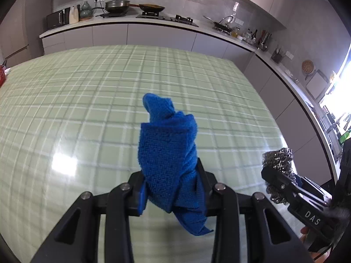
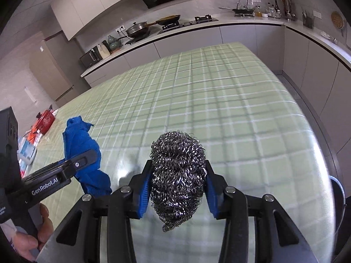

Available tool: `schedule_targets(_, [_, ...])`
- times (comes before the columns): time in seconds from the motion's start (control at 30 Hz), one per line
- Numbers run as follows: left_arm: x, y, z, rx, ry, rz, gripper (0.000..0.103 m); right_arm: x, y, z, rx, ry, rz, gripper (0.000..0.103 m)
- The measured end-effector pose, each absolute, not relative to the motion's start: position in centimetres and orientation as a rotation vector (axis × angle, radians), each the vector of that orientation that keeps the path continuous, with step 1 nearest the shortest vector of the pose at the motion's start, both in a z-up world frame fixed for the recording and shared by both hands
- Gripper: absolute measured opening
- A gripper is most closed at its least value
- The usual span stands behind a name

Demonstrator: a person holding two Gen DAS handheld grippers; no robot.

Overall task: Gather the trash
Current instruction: 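Carry the blue cloth and steel wool over the black bin and open both tools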

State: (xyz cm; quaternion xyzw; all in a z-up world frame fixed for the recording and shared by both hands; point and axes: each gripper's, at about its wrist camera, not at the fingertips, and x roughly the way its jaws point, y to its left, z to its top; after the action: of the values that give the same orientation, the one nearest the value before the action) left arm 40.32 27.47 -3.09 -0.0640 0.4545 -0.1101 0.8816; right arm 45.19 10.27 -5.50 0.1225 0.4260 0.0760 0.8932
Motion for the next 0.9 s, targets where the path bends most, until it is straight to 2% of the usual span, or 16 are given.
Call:
schedule_targets(0.4, [34.1, 22.9, -1.6, -0.083, 0.920, -0.307, 0.038, 36.2, 5.1, -3.3, 0.308, 0.824, 0.103, 0.045])
schedule_targets(0.9, [27.3, 17.5, -1.2, -0.122, 0.917, -0.395, 0.037, 25.5, -0.5, -1.6, 0.339, 0.847, 0.047, 0.045])
